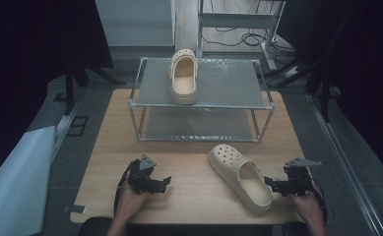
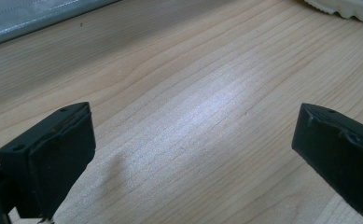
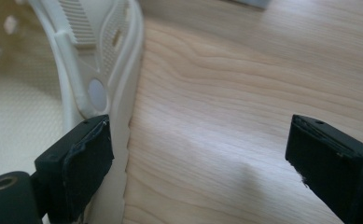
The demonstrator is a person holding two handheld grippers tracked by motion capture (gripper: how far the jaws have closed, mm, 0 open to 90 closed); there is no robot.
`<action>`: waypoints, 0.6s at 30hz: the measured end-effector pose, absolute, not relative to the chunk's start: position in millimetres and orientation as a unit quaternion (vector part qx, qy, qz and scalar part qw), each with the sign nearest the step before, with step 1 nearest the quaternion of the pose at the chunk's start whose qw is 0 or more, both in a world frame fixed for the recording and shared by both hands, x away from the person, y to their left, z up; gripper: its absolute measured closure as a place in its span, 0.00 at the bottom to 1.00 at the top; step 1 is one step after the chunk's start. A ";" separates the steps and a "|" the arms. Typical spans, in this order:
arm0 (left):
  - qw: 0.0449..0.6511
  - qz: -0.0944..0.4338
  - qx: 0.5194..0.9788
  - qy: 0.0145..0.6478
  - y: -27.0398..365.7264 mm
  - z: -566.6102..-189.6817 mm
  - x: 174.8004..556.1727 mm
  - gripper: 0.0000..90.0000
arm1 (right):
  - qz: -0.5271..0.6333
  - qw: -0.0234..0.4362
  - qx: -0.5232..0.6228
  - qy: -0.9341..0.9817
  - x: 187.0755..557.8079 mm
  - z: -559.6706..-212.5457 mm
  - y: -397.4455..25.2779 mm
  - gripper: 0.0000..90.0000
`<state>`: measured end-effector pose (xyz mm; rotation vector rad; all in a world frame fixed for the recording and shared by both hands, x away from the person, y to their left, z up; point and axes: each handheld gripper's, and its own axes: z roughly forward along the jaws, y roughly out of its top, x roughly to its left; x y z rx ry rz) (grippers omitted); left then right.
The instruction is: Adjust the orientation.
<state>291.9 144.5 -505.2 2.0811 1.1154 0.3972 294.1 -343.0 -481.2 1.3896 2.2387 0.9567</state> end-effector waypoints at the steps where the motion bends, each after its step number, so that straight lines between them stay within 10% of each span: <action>1: 0.365 0.153 0.809 0.434 144.4 -505.5 291.9 0.00 | 0.337 0.166 0.485 0.789 294.0 -481.7 -341.4 0.08; 18: 0.353 0.149 0.816 0.433 142.0 -509.3 290.1 0.00 | 0.345 0.139 0.455 0.809 288.0 -484.8 -316.7 0.06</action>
